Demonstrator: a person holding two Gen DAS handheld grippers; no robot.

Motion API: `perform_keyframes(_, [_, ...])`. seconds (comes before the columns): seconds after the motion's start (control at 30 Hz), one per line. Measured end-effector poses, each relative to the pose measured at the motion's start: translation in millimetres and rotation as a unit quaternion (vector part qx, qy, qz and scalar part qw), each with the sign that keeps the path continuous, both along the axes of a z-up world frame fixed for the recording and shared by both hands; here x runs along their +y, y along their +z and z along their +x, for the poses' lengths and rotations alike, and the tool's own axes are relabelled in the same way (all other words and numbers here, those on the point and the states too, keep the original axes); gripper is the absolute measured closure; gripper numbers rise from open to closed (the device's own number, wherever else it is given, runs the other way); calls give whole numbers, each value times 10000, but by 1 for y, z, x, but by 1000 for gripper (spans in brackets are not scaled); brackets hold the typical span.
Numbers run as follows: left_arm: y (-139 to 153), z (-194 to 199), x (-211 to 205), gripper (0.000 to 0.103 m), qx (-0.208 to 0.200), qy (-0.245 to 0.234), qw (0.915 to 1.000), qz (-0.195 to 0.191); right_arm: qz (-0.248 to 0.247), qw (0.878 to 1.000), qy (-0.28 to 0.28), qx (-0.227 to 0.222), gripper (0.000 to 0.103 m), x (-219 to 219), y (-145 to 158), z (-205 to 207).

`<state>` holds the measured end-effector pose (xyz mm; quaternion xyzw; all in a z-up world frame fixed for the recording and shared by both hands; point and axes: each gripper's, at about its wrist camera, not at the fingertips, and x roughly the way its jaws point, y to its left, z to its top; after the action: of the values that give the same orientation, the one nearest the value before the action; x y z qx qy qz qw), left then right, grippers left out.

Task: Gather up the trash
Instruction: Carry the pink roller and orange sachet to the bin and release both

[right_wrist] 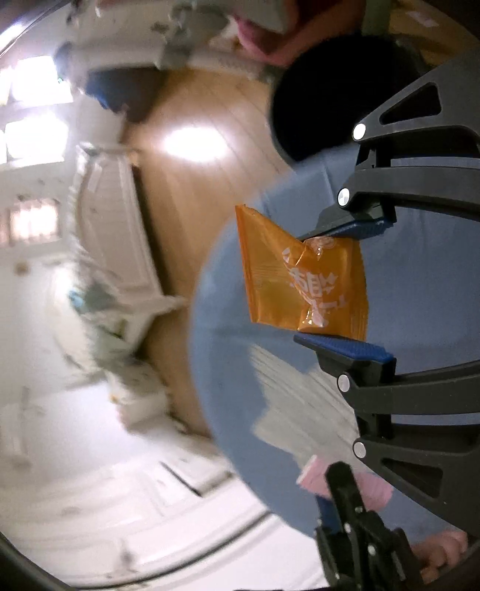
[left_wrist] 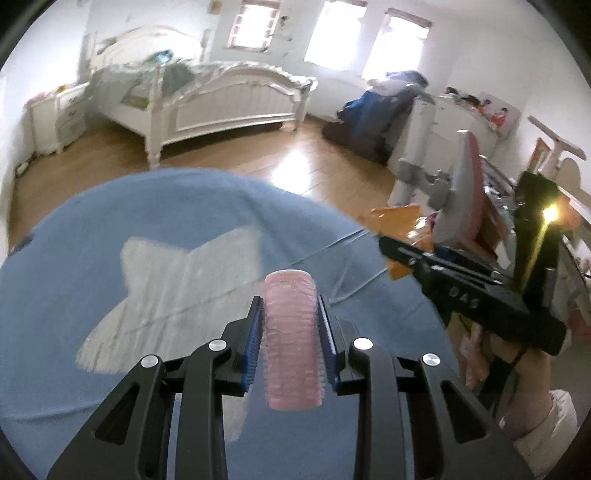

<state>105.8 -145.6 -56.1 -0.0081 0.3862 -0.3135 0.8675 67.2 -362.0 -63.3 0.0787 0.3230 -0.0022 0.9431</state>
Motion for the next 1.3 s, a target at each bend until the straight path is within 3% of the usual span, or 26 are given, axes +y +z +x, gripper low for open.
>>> perform_keyframes(0.23, [19, 9, -77, 74, -201, -632, 9972, -331, -125, 9945, -875, -560, 58, -76, 25, -38])
perform_keyframes(0.63, [18, 14, -193, 73, -135, -1371, 9895, -435, -121, 9870, -1533, -464, 58, -163, -1, -50])
perform_keyframes(1.1, [-7, 28, -245, 73, 144, -1723, 9848, -163, -125, 9833, -1810, -114, 58, -203, -41, -42])
perform_keyframes(1.2, [-10, 27, -253, 72, 128, -1797, 9835, -133, -276, 9814, -1900, 28, 51, -207, -49, -38])
perform_keyframes(1.27, [-10, 28, -257, 66, 44, -1767, 9842, -44, -343, 9803, -1945, 57, 38, -210, -53, -38])
perform_keyframes(1.3, [-10, 28, -258, 49, -21, -1703, 9854, 4, -370, 9800, -1954, 59, 33, -213, -54, -38])
